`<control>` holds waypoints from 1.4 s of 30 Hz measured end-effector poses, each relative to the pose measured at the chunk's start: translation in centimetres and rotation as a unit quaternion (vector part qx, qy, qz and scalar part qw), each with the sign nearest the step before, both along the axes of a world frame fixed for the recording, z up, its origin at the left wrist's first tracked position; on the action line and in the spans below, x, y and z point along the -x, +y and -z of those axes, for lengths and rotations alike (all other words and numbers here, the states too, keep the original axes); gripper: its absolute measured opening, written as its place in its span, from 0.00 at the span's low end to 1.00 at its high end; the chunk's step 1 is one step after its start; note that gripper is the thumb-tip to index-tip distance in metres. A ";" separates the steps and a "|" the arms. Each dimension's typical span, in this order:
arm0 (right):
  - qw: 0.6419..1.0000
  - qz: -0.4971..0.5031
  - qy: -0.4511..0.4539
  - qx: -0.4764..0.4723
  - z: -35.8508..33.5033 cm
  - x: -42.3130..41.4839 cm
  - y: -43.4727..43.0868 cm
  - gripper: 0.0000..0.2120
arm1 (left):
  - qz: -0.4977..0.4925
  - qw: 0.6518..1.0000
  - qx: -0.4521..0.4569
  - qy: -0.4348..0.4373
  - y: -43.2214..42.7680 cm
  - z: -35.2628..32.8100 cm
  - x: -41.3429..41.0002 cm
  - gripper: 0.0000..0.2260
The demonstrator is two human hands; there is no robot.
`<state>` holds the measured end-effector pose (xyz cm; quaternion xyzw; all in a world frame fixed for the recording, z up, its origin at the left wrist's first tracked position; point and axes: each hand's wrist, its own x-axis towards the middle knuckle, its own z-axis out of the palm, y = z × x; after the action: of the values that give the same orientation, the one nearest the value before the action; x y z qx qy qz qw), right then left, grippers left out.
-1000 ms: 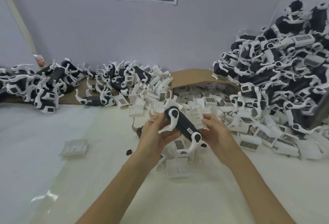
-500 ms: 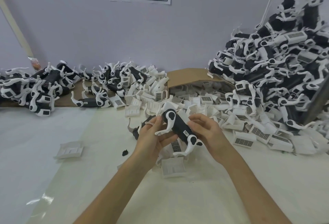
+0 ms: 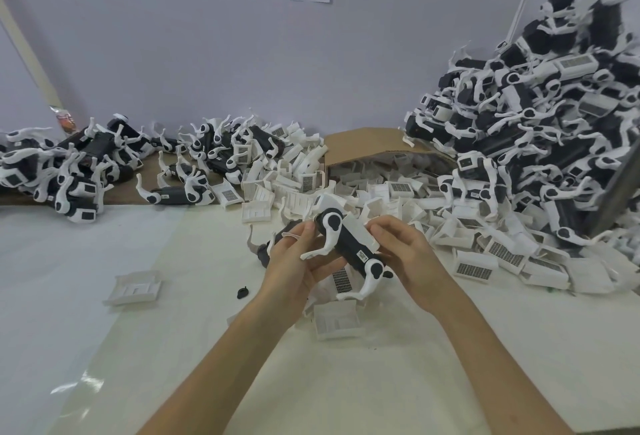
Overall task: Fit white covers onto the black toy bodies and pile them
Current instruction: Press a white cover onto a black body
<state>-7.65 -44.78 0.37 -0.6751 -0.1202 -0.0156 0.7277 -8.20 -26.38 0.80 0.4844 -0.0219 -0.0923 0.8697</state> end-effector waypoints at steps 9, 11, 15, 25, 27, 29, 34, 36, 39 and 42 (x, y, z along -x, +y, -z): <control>0.997 -0.060 0.028 -0.027 0.0 0.1 -0.2 0.05 | 0.025 0.999 0.011 -0.021 -0.1 0.3 0.0 0.12; 0.996 -0.077 0.027 -0.037 -0.2 0.2 -0.3 0.07 | 0.034 0.999 0.019 -0.021 -0.3 0.5 0.1 0.11; 0.993 -0.107 0.059 -0.005 -0.1 0.4 0.1 0.20 | 0.041 0.997 0.031 -0.055 -0.4 0.7 0.2 0.10; 0.965 -0.214 0.137 -0.072 -0.4 1.3 0.1 0.22 | 0.073 0.990 0.002 -0.123 0.0 0.2 0.4 0.07; 0.962 -0.218 0.136 -0.095 -0.4 1.3 -0.1 0.21 | 0.061 0.990 -0.026 -0.124 -0.3 0.2 0.5 0.09; 0.964 -0.211 0.119 -0.106 -0.5 1.2 -0.2 0.20 | 0.038 0.994 -0.047 -0.094 -0.8 0.3 0.3 0.08; 0.973 -0.152 0.077 -0.156 -0.4 0.7 0.2 0.22 | 0.065 0.988 -0.091 -0.107 -0.7 0.4 -0.2 0.17; 0.977 -0.134 0.054 -0.157 -0.4 0.6 0.0 0.24 | 0.090 0.975 -0.124 -0.163 -0.5 0.3 0.1 0.22; 0.984 -0.118 0.038 -0.125 -0.3 0.4 -0.1 0.29 | 0.078 0.956 -0.163 -0.231 -0.9 0.3 0.8 0.20; 0.992 -0.099 0.023 -0.076 -0.2 0.4 -0.1 0.27 | 0.021 0.945 -0.206 -0.253 -1.1 0.4 1.1 0.20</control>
<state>-8.01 -44.87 0.58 -0.6025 -0.1688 0.0629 0.7775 -9.32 -27.50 0.45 0.6601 -0.2318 0.0128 0.7144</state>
